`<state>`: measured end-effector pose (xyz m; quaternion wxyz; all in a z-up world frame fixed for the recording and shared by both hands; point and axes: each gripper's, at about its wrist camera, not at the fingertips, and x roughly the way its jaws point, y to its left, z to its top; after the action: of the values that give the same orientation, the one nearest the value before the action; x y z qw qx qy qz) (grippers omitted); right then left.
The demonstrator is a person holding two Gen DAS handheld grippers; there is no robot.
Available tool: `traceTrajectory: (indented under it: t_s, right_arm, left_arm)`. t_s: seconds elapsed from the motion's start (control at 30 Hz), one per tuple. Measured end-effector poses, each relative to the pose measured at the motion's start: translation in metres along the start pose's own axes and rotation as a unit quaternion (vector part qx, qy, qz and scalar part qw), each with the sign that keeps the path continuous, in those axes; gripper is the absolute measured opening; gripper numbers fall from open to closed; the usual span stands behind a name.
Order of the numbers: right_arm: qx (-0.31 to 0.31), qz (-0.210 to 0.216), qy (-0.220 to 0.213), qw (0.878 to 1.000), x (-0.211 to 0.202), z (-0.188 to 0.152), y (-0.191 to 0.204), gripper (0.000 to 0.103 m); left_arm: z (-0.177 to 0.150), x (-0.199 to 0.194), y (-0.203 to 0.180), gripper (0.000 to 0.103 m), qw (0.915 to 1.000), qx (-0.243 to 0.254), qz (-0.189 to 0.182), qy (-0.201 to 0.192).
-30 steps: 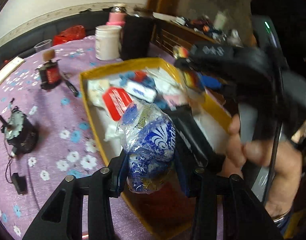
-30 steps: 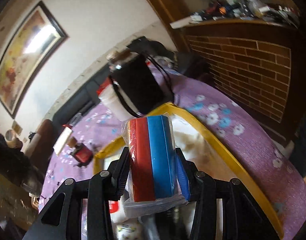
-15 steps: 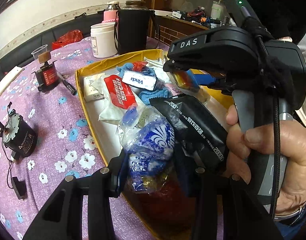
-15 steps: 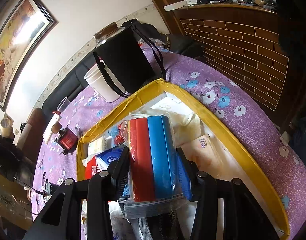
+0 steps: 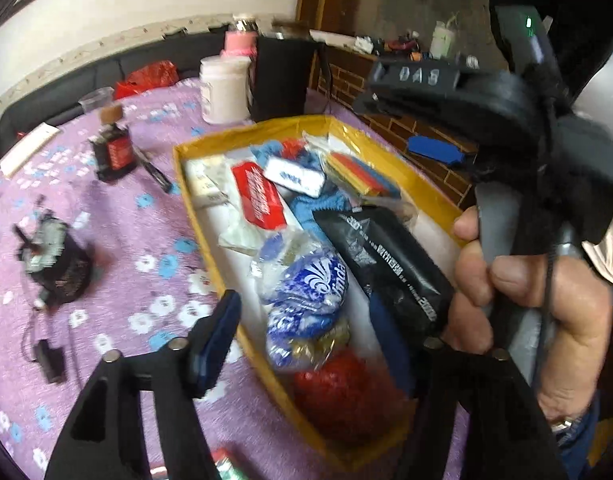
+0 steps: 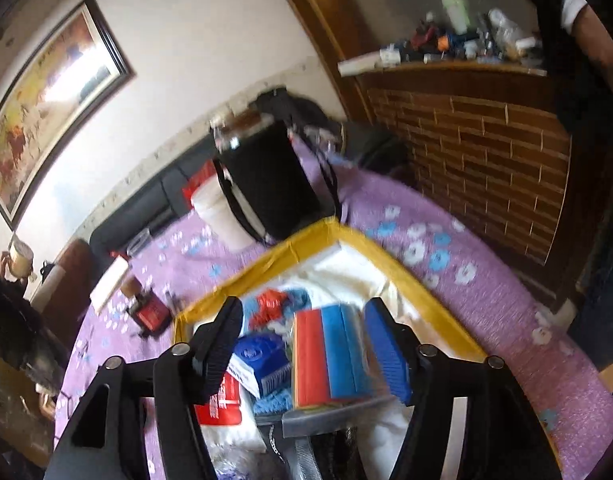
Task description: Organize soft objects
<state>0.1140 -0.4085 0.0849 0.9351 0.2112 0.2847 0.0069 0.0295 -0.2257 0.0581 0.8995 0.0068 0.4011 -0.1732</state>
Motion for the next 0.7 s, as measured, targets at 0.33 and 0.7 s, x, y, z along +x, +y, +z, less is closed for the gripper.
traceTrajectory:
  t_s: [0.33, 0.7]
  right_arm:
    - [-0.074, 0.005, -0.064, 0.995, -0.096, -0.056, 0.023, 0.094]
    - [-0.141, -0.061, -0.116, 0.981, -0.162, -0.175, 0.021, 0.102]
  left_arm:
    - [-0.064, -0.078, 0.023, 0.099, 0.9966, 0.02, 0.057, -0.056]
    - [-0.101, -0.073, 0.025, 0.103, 0.9722, 0.077, 0.215, -0.05]
